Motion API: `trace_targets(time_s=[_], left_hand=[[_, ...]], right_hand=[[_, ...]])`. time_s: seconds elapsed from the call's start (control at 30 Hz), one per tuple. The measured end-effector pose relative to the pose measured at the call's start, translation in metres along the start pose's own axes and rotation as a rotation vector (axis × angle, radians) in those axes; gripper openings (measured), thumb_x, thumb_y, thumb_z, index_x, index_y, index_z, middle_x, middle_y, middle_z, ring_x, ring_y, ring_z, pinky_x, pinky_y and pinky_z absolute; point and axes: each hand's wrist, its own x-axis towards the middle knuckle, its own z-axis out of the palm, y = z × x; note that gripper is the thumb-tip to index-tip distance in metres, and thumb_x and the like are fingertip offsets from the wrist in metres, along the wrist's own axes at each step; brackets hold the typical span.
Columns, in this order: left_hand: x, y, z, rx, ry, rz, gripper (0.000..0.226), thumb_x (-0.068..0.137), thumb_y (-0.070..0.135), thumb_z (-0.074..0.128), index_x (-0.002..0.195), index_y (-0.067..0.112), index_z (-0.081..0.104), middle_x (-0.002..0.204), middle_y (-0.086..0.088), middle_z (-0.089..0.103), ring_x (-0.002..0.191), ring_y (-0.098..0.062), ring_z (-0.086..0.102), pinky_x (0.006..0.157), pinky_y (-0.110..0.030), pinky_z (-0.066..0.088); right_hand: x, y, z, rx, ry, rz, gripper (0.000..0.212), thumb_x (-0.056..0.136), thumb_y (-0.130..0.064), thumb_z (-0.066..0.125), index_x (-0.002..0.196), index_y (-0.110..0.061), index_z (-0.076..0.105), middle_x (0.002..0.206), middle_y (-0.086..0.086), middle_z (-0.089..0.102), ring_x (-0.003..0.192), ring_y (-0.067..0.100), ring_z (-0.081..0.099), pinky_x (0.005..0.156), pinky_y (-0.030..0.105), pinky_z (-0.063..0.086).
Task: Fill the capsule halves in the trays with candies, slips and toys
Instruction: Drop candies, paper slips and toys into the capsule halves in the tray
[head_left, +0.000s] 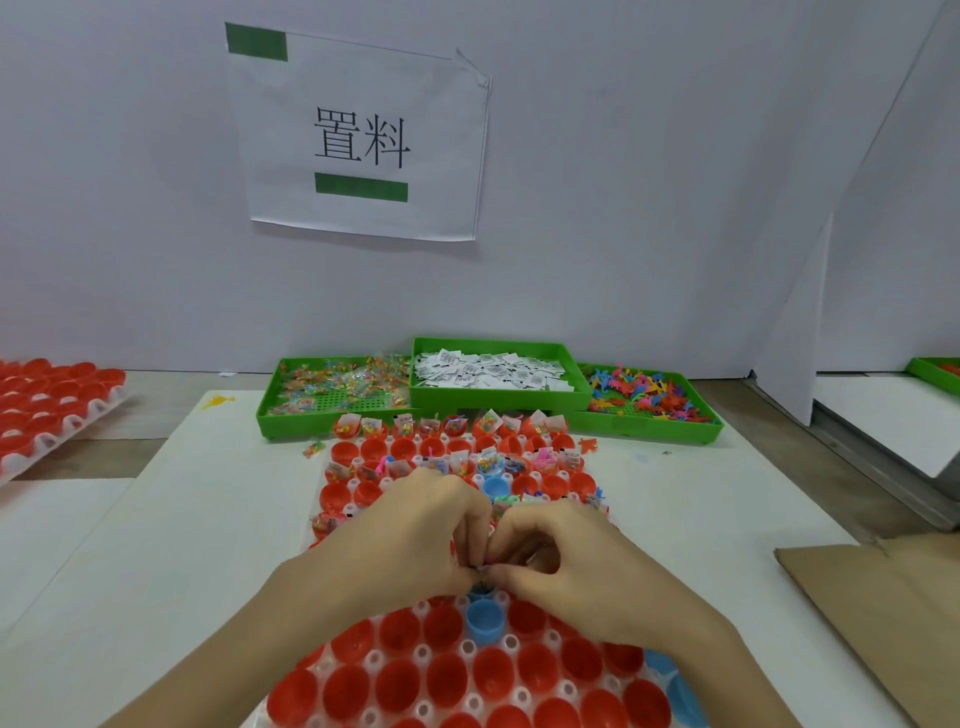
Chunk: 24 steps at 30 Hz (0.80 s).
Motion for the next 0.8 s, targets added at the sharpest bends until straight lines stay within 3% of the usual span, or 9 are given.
trace_targets(time_s=[0.07,0.17,0.3,0.67,0.8], left_hand=[[0.000,0.002,0.002,0.064,0.019,0.004,0.010,0.080,0.025,0.082,0.081,0.022,0.073,0.068,0.020,0.059,0.066,0.007,0.052,0.084,-0.014,0.044],[-0.001,0.002,-0.004,-0.026,-0.025,-0.010,0.011,0.079,0.024,0.087,0.082,0.020,0.077,0.070,0.019,0.067,0.068,0.008,0.061,0.071,-0.007,0.045],[-0.002,-0.002,-0.012,-0.158,-0.081,-0.028,0.007,0.081,0.017,0.086,0.086,0.017,0.082,0.076,0.010,0.078,0.071,0.002,0.072,0.067,-0.012,0.055],[0.002,0.006,0.003,0.041,-0.003,-0.067,0.004,0.081,0.017,0.080,0.078,0.015,0.079,0.076,0.005,0.074,0.071,-0.007,0.065,0.080,-0.027,0.057],[-0.001,0.003,-0.001,0.017,-0.004,-0.043,0.003,0.083,0.021,0.083,0.084,0.018,0.083,0.080,0.008,0.075,0.064,0.002,0.058,0.067,-0.007,0.046]], right_hand=[[0.000,-0.001,-0.001,-0.009,0.007,0.001,0.011,0.092,-0.013,0.071,0.092,-0.023,0.076,0.089,-0.010,0.075,0.084,0.008,0.071,0.075,0.023,0.058],[0.000,0.000,0.000,-0.036,0.034,0.000,0.012,0.091,-0.011,0.070,0.091,-0.022,0.076,0.085,-0.011,0.074,0.080,0.007,0.069,0.070,0.017,0.053],[0.000,-0.002,0.004,-0.060,0.055,-0.009,0.013,0.088,-0.011,0.070,0.088,-0.023,0.075,0.082,-0.011,0.073,0.077,0.005,0.068,0.065,0.012,0.050],[0.002,-0.003,0.007,-0.126,0.103,-0.020,0.013,0.083,-0.013,0.073,0.080,-0.025,0.075,0.077,-0.010,0.068,0.072,0.004,0.063,0.060,0.010,0.044],[-0.001,-0.005,0.000,-0.092,0.035,-0.001,0.013,0.092,-0.019,0.071,0.094,-0.029,0.081,0.085,-0.018,0.071,0.078,0.002,0.066,0.066,0.012,0.049]])
